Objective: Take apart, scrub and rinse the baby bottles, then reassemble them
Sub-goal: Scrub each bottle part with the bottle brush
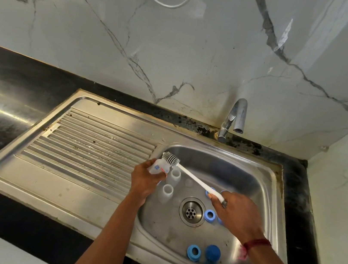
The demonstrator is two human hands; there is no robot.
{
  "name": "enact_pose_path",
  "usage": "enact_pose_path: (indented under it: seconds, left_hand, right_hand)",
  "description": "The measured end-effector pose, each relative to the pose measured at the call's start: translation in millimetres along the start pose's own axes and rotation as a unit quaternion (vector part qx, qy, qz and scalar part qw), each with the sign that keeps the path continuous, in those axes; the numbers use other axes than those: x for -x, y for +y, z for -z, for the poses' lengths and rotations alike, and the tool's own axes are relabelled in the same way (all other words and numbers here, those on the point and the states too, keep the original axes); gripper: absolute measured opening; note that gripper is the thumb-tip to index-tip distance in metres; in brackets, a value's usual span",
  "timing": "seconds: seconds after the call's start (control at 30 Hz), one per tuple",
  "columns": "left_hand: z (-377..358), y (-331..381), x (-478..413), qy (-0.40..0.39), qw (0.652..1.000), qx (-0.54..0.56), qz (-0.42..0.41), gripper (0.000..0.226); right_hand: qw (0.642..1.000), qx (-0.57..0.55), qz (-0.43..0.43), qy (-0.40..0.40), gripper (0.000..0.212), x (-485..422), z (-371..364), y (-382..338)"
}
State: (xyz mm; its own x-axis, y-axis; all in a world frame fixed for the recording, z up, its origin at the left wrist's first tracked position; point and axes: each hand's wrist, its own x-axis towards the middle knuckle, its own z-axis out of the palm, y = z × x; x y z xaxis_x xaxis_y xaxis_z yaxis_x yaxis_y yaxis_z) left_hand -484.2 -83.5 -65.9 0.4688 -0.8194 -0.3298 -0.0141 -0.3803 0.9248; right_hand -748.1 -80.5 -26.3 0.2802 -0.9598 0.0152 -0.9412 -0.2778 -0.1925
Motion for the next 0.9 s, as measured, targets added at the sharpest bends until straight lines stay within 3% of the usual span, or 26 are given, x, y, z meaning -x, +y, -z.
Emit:
enact_pose_path:
  seconds: [0.2, 0.4, 0.5, 0.57, 0.73, 0.83, 0.9]
  left_hand:
    - [1.5, 2.5, 1.8, 0.024, 0.986, -0.15, -0.062, 0.059]
    - [6.2, 9.4, 5.8, -0.011, 0.936, -0.289, -0.201, 0.057]
    - [10.7, 10.1, 8.0, -0.054, 0.911, -0.311, -0.265, 0.053]
    - [15.1, 9.9, 5.1, -0.065, 0.914, -0.296, -0.271, 0.058]
    - [20.6, 2.8, -3.3, -0.103, 0.967, -0.152, -0.174, 0.065]
    - [18.6, 3.9, 1.0, -0.096, 0.987, 0.073, -0.103, 0.064]
    - [13.2, 10.0, 5.5, -0.121, 0.963, 0.238, -0.039, 0.06]
  right_hand:
    - [1.0, 0.024, 0.001, -0.015, 0.044, 0.7, 7.1, -7.0]
    - [0.997, 0.069, 0.01, -0.018, 0.045, -2.4, 15.8, -5.4]
    - [0.997, 0.067, 0.009, -0.036, 0.04, -5.3, 19.7, 0.3]
    - [0.998, 0.058, 0.003, -0.037, 0.04, -7.1, 22.7, 5.1]
    - [0.999, -0.003, -0.042, -0.034, 0.05, -10.6, 22.4, 20.0]
    - [0.991, -0.1, -0.075, -0.041, 0.049, -5.6, 16.2, 19.8]
    - [0.981, -0.17, -0.092, -0.032, 0.051, 1.4, 10.0, 12.2]
